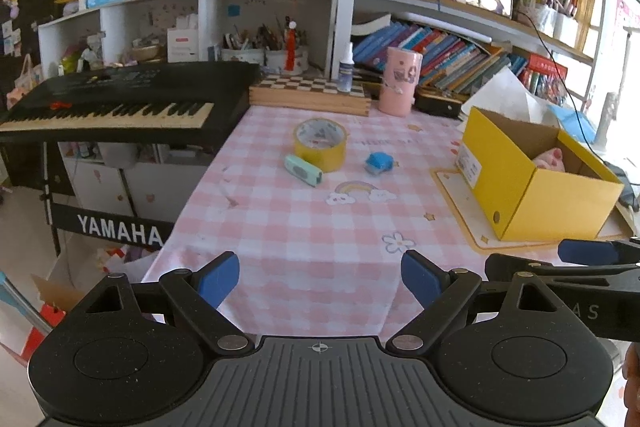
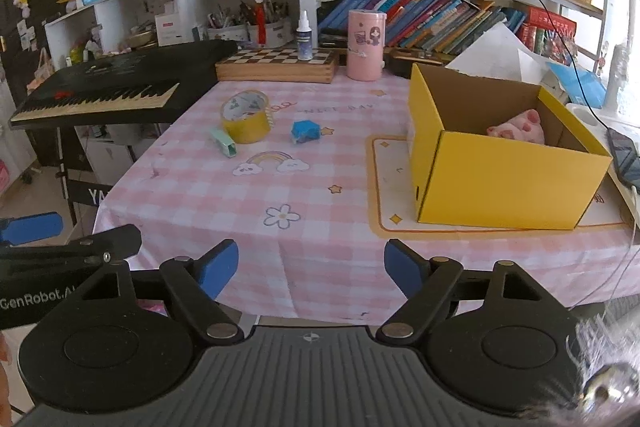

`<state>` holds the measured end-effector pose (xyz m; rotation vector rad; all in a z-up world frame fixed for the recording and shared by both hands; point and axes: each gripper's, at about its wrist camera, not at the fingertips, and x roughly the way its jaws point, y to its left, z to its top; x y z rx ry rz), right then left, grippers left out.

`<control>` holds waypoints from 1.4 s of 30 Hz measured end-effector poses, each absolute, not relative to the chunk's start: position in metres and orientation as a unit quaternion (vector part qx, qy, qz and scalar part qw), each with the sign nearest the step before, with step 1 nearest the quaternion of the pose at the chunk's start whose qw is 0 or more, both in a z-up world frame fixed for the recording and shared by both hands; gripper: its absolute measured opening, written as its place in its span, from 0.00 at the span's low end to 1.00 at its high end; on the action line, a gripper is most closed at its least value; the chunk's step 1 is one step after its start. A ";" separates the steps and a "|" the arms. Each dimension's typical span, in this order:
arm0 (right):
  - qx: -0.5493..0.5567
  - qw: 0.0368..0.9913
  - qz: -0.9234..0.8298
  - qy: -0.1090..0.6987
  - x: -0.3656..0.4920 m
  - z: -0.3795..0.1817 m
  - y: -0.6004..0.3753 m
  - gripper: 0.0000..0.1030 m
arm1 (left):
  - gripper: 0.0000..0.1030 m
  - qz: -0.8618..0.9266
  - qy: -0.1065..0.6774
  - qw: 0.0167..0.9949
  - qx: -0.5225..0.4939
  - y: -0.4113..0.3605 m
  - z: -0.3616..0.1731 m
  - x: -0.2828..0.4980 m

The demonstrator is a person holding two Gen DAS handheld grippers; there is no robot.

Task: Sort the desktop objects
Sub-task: 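Move left tool to the mint tape dispenser while right tool approaches the blue block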

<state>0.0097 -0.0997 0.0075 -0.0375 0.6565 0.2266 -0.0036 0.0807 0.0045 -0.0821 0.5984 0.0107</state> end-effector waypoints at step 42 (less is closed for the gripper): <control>-0.025 0.922 0.144 0.359 0.162 -0.014 -0.075 0.67 | 0.86 0.039 0.337 0.940 -0.037 0.095 -0.025 0.134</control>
